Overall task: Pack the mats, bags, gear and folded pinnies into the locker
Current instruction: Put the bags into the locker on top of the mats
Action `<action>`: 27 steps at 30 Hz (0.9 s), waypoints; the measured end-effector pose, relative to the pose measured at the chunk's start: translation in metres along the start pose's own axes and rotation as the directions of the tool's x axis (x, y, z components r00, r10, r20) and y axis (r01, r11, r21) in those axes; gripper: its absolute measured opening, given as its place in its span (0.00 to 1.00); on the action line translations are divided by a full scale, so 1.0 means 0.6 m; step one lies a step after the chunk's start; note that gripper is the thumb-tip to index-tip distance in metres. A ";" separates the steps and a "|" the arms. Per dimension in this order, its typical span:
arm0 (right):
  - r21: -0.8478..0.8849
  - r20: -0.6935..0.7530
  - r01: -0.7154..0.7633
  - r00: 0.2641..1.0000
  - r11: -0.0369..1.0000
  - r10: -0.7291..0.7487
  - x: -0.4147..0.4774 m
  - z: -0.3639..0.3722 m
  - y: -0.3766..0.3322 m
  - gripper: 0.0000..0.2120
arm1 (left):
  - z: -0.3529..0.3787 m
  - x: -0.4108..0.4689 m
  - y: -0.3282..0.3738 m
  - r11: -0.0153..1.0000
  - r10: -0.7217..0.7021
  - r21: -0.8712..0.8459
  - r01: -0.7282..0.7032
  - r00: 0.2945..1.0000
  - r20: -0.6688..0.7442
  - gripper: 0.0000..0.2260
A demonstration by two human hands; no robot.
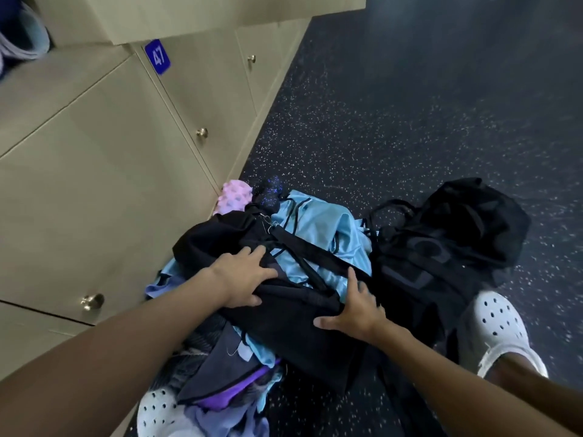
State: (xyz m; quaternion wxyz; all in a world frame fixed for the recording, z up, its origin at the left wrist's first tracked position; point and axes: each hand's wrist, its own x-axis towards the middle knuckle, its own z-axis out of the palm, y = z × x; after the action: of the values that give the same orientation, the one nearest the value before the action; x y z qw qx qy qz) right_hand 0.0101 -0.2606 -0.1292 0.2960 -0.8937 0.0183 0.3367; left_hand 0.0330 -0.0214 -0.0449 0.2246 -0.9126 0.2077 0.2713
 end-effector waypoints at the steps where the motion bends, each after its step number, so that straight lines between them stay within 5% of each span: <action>1: 0.012 0.012 -0.015 1.000 1.000 0.015 0.006 0.003 0.000 0.67 | 0.001 0.001 -0.002 0.999 0.012 0.033 -0.011 0.999 -0.038 0.27; 4: 0.020 0.040 -0.028 0.999 0.999 0.027 0.017 0.012 -0.007 0.63 | 0.015 0.005 -0.008 0.987 0.101 0.138 -0.084 0.988 -0.118 0.23; 7: -0.119 -0.084 0.112 0.989 0.986 -0.123 0.008 0.027 -0.012 0.41 | 0.032 0.005 -0.012 0.987 0.119 0.113 -0.112 0.991 -0.060 0.21; 9: -0.090 -0.050 0.138 0.989 0.986 -0.142 0.004 0.036 -0.010 0.35 | 0.039 0.000 -0.011 0.992 0.103 0.085 -0.098 0.993 -0.054 0.19; 14: 0.116 0.084 0.156 0.982 0.981 -0.166 0.005 0.043 0.001 0.37 | 0.052 -0.009 -0.004 0.986 0.090 0.154 -0.071 0.989 -0.119 0.17; 20: 0.033 0.015 0.181 0.983 0.983 -0.181 0.006 0.015 -0.017 0.27 | 0.065 -0.022 -0.020 0.990 0.064 0.139 -0.019 0.943 -0.327 0.16; 24: 0.128 -0.014 0.265 0.964 0.956 -0.266 0.011 -0.017 -0.041 0.24 | 0.081 -0.032 -0.043 0.997 0.001 0.072 0.038 0.877 -0.481 0.21; 27: -0.010 -0.076 0.371 0.926 0.929 -0.370 0.015 -0.042 -0.064 0.22 | 0.080 -0.042 -0.045 0.996 -0.068 0.004 0.085 0.828 -0.557 0.23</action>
State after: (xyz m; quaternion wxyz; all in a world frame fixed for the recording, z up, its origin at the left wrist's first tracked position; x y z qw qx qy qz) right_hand 0.0410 -0.2413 -0.0998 0.3552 -0.8926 -0.1387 0.2404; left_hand 0.0078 0.0322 -0.0579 0.1780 -0.9563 0.2312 -0.0178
